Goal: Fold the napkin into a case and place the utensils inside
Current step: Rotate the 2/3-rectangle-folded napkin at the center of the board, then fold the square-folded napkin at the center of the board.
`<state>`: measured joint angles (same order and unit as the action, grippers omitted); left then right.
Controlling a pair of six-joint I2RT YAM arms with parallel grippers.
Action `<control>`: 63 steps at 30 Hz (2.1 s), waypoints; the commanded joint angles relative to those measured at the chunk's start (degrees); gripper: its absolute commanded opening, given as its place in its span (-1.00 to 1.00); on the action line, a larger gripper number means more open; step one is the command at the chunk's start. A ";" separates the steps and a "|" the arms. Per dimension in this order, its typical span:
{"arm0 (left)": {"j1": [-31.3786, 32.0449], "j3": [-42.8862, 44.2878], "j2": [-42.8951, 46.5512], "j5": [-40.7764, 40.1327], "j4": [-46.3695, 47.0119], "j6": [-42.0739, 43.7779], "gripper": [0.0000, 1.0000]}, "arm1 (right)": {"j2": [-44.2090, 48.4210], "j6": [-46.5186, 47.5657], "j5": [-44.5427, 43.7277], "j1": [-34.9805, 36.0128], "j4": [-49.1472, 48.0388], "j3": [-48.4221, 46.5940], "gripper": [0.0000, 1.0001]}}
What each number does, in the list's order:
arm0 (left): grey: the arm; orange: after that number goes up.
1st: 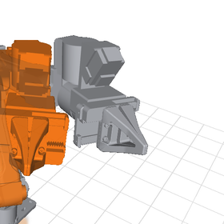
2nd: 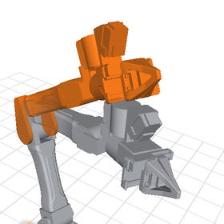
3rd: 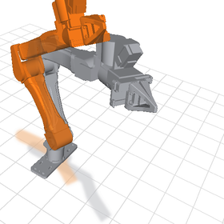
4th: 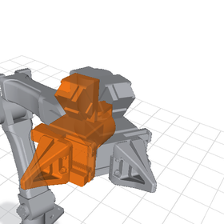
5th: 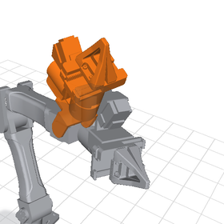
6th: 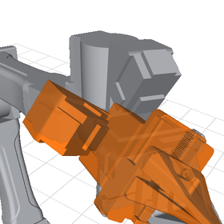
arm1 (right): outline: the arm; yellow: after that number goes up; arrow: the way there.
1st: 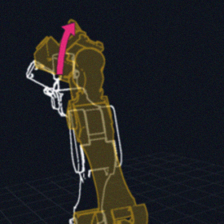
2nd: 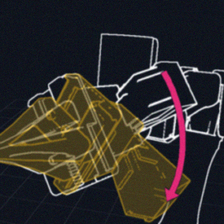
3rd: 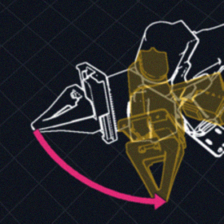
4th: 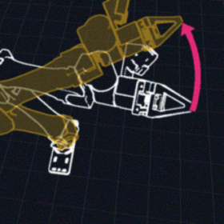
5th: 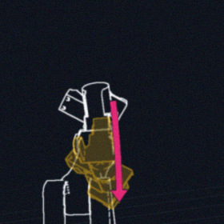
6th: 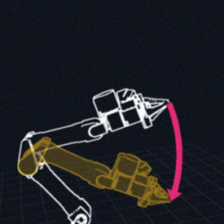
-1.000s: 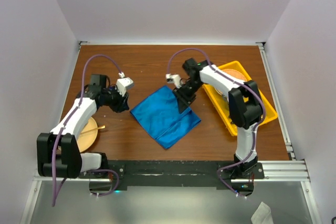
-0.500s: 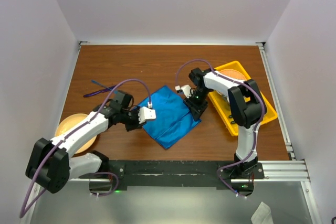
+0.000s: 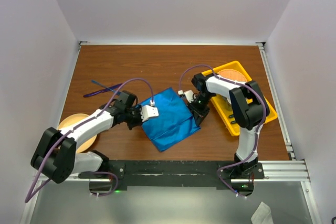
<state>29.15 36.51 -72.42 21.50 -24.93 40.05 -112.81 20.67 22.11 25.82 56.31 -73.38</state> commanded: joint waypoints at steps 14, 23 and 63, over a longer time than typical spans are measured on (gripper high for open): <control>-12.97 8.04 -17.29 -4.53 9.63 -1.91 -0.77 | -3.55 -20.31 11.81 0.63 -17.99 2.99 -1.00; -15.26 12.70 -23.28 -7.08 12.71 -2.52 -0.77 | -1.71 -22.85 10.68 0.63 -19.31 3.51 -1.00; 9.61 5.24 -8.43 -13.49 5.94 -5.51 0.06 | -7.42 -18.99 7.69 -1.65 -6.48 -16.97 -0.24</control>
<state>38.09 42.50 -79.55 11.16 -20.58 35.03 -120.14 2.92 27.27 24.21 51.07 -88.47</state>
